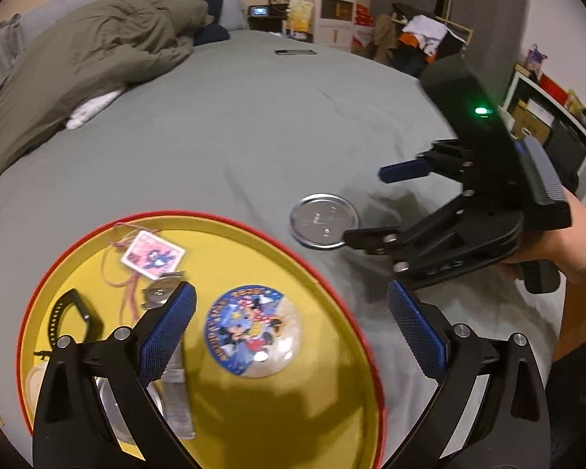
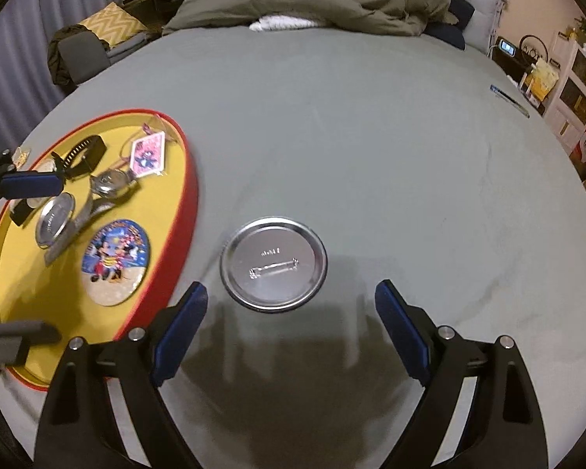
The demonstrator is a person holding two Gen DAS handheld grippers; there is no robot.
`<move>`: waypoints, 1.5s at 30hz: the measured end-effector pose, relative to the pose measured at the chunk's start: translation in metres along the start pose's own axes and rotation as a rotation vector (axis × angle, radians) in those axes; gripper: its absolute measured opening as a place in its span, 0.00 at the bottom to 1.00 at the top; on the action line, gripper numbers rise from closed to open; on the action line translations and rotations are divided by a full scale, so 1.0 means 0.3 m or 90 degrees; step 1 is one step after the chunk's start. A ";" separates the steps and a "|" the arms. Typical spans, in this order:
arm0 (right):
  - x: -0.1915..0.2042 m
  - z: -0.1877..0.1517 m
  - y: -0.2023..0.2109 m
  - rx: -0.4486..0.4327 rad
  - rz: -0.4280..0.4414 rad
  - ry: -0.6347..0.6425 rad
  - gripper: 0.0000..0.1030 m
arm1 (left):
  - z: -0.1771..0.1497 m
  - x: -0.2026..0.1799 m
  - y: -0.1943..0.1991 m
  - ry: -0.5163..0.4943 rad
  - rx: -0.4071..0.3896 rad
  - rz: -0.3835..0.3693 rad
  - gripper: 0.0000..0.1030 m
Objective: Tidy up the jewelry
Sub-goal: 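Grasp the second silver pin badge on the bed with the right tool, then grasp the yellow-cord cartoon card on the bed with the left tool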
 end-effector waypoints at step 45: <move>0.011 0.066 -0.148 0.031 -0.016 -0.024 0.68 | -0.083 0.297 0.122 0.052 0.006 0.004 0.93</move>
Point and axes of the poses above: each gripper's, at about its wrist camera, not at the fingertips, and y roughly against the way its jaws point, x to its left, z to its top, the point moved 4 cm from there along -y, roughly the way its jaws point, and after that the axes turned 15 degrees about y, right-handed, at the moved point
